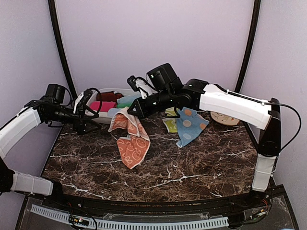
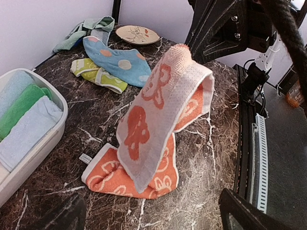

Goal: Roll the towels
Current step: Pass from the right arm to the left

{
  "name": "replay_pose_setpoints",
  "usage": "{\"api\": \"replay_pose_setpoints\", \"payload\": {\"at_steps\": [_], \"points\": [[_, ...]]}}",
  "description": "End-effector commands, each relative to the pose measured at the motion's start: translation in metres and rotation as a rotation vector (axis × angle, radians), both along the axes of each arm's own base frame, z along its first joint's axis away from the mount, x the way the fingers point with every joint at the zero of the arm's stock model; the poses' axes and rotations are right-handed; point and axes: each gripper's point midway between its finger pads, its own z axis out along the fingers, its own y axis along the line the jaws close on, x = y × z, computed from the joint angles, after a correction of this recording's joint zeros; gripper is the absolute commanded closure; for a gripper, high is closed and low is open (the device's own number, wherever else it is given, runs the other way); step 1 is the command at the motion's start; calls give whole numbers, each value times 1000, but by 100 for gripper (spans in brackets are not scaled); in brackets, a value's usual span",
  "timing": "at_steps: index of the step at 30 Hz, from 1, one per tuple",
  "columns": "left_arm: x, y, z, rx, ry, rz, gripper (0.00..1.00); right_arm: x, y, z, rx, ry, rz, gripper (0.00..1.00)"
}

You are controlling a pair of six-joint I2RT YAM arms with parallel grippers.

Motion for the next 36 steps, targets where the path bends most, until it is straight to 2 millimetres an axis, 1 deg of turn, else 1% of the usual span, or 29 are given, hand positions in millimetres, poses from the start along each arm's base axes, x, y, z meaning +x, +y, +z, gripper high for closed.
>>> {"api": "replay_pose_setpoints", "payload": {"at_steps": [1,4,7,11,13,17,20,21,22,24,25,26,27,29,31,32,33,35,36], "points": [[-6,-8,-8,23,-13,-67,1,-11,18,20,89,12,78,100],[-9,-17,-12,28,-10,-108,1,-16,24,21,107,31,112,100],[-7,-20,-17,42,-16,-121,2,-20,28,25,137,45,138,100],[-13,-26,-28,49,-2,-152,10,-23,33,30,170,55,161,100],[-15,-27,-33,57,-5,-162,22,-24,35,32,180,60,168,100],[-13,-26,-38,69,-26,-153,46,-28,36,34,199,77,184,100],[-9,-27,-36,63,-37,-143,55,-30,35,34,207,85,190,100],[-10,-28,-35,58,-37,-146,59,-30,34,33,206,86,187,100],[-9,-28,-33,55,-41,-148,66,-30,33,32,202,86,184,100],[-5,-29,-28,55,-53,-134,84,-30,31,29,195,90,178,100],[-3,-28,-25,57,-59,-124,91,-30,29,28,192,92,177,100],[0,-28,-20,60,-69,-115,97,-30,28,25,187,95,174,100],[2,-27,-14,64,-82,-104,100,-30,26,25,184,94,173,100],[10,-23,-4,95,-118,-61,100,-29,21,26,180,92,164,100],[17,-17,8,129,-162,-17,100,-30,15,31,185,83,159,100],[19,-14,13,151,-183,3,100,-31,10,37,192,74,156,100],[22,-10,22,170,-213,25,100,-33,5,40,195,67,157,100],[21,-5,44,189,-284,42,100,-40,-2,42,194,63,175,99],[18,-3,54,200,-315,38,100,-45,-5,41,191,65,190,94]]}}
